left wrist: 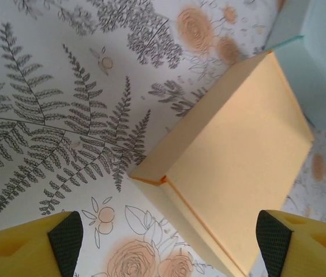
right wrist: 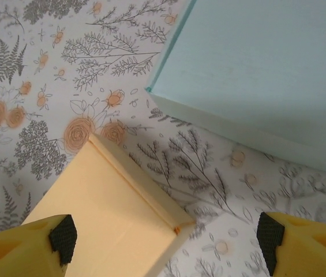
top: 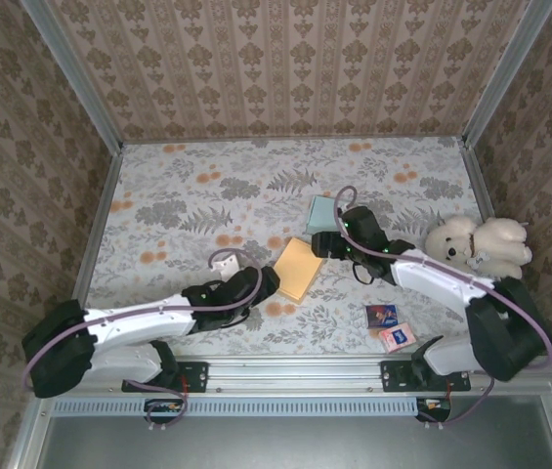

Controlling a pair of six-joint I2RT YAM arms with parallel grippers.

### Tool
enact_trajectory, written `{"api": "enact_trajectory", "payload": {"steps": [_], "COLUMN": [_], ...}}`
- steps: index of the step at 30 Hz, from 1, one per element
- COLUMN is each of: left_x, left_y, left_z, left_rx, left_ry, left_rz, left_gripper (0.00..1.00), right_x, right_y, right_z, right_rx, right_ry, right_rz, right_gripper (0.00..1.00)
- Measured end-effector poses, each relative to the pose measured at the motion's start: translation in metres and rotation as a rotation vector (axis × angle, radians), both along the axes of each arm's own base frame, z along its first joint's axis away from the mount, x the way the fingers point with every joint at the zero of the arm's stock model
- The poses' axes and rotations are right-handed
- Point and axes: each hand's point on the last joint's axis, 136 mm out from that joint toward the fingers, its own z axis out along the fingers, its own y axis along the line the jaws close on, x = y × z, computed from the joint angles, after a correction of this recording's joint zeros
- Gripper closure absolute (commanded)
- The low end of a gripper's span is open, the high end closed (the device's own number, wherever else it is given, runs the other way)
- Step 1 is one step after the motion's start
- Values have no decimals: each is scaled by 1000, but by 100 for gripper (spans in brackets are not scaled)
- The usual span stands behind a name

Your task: Fold the paper box

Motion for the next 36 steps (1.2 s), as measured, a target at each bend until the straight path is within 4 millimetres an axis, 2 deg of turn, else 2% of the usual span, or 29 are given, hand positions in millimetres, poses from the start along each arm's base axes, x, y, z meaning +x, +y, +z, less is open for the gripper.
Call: {"api": "enact_trajectory", "payload": {"steps": [4, 10, 18, 26, 29, 34, 36], "left_x": [5, 14, 18, 28, 33, 43, 51], "left_y": [-11, -37, -51, -43, -37, -24, -18], "left_z": [-6, -6, -28, -28, -29, -29, -24], "left_rx": [-2, -41, -28, -15, -3, 31, 38], "left_ry": [18, 25, 73, 67, 67, 69, 57], "left_rz": [12, 10, 0, 37, 55, 86, 100], "left_gripper": [22, 25, 28, 32, 32, 32, 32], "right_x": [11, 12, 9, -5, -14, -27, -31], "right_y": [11, 21, 38, 38, 40, 50, 55], "right_z": [-18, -43, -45, -60, -59, -44, -35], "right_rx": [-25, -28, 63, 120, 153, 190, 199], "right_ry": [40, 103, 125, 187, 205, 191, 175], "right_rz": [36, 82, 122, 121, 129, 157, 168], "right_gripper": [18, 20, 26, 35, 39, 40, 41]}}
